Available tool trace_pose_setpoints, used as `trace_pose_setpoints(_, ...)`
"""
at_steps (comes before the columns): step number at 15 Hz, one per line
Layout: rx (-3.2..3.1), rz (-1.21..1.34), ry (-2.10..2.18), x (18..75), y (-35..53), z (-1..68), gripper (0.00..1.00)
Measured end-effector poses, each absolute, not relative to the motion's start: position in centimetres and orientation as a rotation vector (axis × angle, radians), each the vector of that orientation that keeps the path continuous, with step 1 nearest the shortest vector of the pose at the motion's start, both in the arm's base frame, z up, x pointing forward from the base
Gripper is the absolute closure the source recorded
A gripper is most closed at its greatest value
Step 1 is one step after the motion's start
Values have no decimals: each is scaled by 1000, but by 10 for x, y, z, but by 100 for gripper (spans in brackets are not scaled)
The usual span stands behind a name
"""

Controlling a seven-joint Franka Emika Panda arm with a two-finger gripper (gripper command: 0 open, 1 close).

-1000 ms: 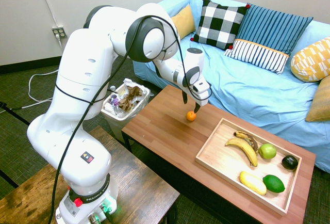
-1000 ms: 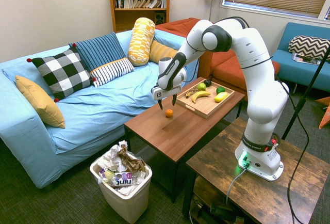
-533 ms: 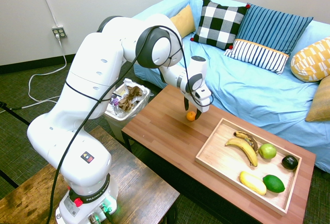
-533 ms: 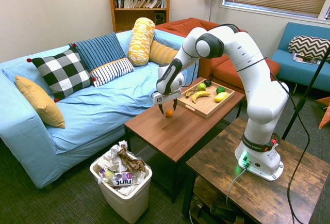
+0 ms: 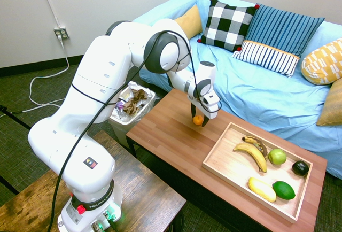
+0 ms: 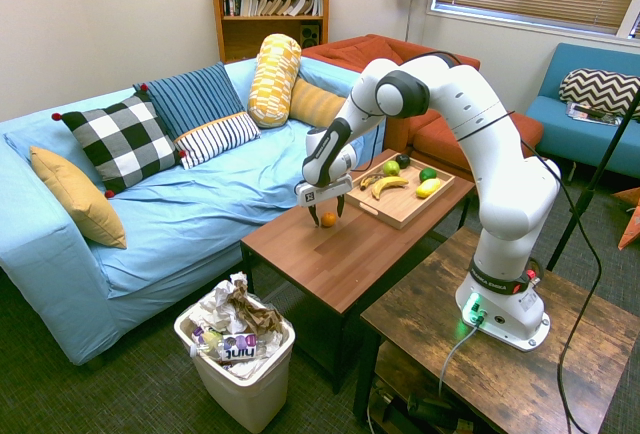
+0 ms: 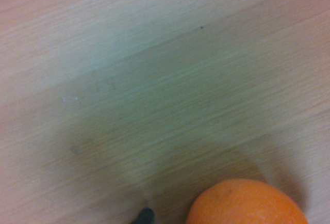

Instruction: Put the tangerine in the tray

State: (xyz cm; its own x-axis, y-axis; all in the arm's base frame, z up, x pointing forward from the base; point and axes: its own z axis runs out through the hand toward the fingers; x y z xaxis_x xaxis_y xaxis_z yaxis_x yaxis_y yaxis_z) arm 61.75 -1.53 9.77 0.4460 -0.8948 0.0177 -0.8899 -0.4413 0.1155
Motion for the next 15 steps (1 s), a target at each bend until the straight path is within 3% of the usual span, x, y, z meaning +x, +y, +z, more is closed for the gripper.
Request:
trace_pose_setpoints(8,2597,-103,-1571,621,-8,101,100)
trace_pose_setpoints(11,2622,-61,-1566,631,-28,153,100)
trace_pose_setpoints(15,2594,9,-1658,611,-126,250,100)
